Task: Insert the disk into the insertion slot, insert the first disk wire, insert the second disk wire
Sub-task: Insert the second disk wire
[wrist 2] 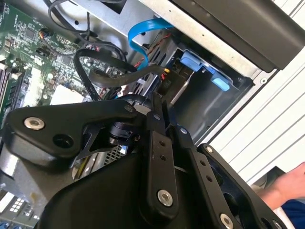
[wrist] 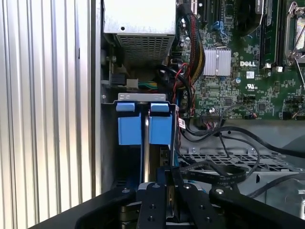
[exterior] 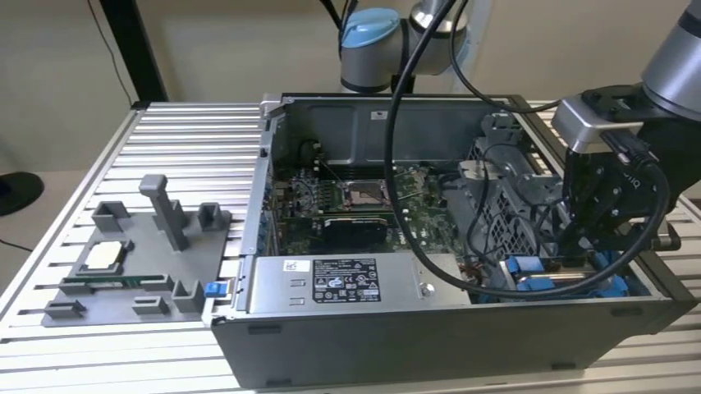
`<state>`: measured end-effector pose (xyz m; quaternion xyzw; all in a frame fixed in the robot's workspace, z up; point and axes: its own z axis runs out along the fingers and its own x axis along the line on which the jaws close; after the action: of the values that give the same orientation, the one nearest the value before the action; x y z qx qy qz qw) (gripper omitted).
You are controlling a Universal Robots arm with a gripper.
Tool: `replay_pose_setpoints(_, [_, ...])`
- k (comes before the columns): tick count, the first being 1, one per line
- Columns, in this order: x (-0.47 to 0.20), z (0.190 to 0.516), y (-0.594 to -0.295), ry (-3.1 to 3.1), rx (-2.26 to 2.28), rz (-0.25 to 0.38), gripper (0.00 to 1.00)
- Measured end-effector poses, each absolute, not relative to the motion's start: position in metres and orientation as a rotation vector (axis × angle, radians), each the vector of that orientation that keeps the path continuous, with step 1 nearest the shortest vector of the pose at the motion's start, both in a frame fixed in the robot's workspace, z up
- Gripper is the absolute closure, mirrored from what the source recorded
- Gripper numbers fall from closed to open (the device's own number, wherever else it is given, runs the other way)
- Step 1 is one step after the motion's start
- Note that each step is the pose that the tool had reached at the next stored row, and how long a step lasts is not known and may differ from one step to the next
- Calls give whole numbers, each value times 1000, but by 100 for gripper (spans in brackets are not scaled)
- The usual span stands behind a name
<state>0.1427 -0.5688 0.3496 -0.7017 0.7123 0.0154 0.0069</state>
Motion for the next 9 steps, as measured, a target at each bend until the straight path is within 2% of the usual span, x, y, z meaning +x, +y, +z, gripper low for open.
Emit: replay_pose_setpoints(9, [143,346,-569,2226,-2193,43,100])
